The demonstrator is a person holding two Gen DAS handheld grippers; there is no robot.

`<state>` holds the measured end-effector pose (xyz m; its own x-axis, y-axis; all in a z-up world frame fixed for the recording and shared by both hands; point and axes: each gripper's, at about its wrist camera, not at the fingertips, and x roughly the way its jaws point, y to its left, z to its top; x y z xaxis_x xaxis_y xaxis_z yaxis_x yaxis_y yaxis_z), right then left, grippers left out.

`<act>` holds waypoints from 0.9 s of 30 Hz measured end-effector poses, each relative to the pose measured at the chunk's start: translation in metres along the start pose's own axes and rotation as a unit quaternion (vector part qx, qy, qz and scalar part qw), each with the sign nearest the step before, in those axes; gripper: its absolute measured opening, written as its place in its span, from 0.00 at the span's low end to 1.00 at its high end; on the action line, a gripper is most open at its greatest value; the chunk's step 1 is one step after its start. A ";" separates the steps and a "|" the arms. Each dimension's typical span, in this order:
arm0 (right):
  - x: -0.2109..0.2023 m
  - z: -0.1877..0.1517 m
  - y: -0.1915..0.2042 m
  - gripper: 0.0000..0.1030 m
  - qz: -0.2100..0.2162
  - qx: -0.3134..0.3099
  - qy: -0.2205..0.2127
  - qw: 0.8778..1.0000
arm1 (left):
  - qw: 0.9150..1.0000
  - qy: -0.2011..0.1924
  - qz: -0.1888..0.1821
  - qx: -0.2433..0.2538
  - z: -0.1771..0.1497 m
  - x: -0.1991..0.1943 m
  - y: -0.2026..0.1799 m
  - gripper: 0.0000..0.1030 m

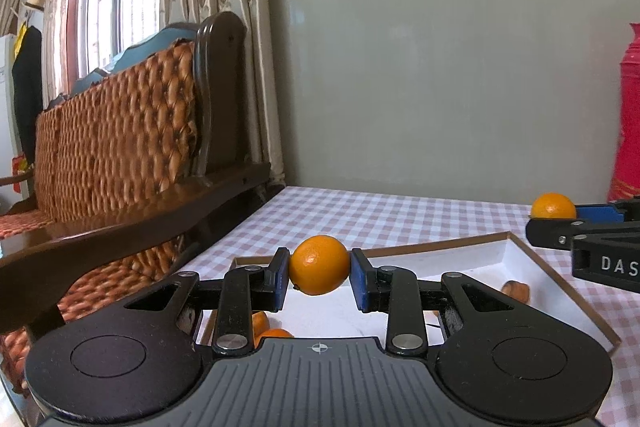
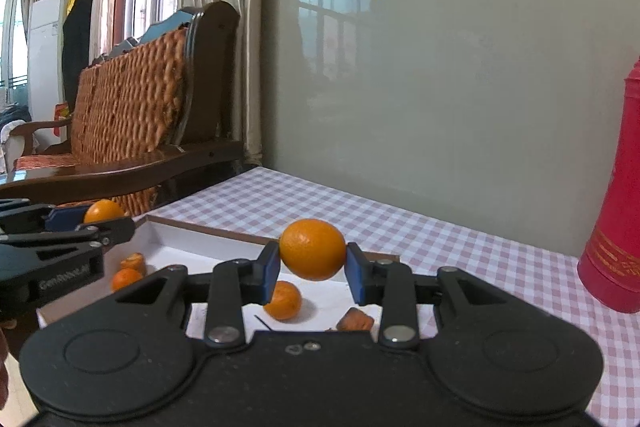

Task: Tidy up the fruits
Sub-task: 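Carry both small oranges back over the white tray, then open both tools to drop the small oranges into the tray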

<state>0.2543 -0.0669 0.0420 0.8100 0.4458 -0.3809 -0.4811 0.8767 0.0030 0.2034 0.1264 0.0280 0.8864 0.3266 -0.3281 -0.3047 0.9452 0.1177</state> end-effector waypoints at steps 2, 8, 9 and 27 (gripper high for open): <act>0.008 0.000 -0.003 0.25 -0.001 0.001 0.003 1.000 | 1.000 0.006 0.000 -0.004 -0.001 0.008 0.002 0.31; 0.034 0.002 -0.008 0.26 0.002 0.003 0.023 1.000 | 1.000 0.025 0.001 -0.004 0.000 0.038 0.008 0.31; 0.038 0.002 -0.009 0.26 0.002 0.001 0.025 1.000 | 0.999 0.031 0.000 -0.007 0.001 0.043 0.009 0.31; 0.063 -0.004 -0.038 0.94 -0.057 0.034 0.023 0.998 | 0.999 0.025 0.025 -0.012 -0.004 0.060 0.020 1.00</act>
<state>0.3220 -0.0729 0.0138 0.8412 0.3361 -0.4236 -0.3625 0.9318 0.0195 0.2489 0.1651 0.0072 0.8512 0.3726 -0.3696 -0.3565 0.9273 0.1137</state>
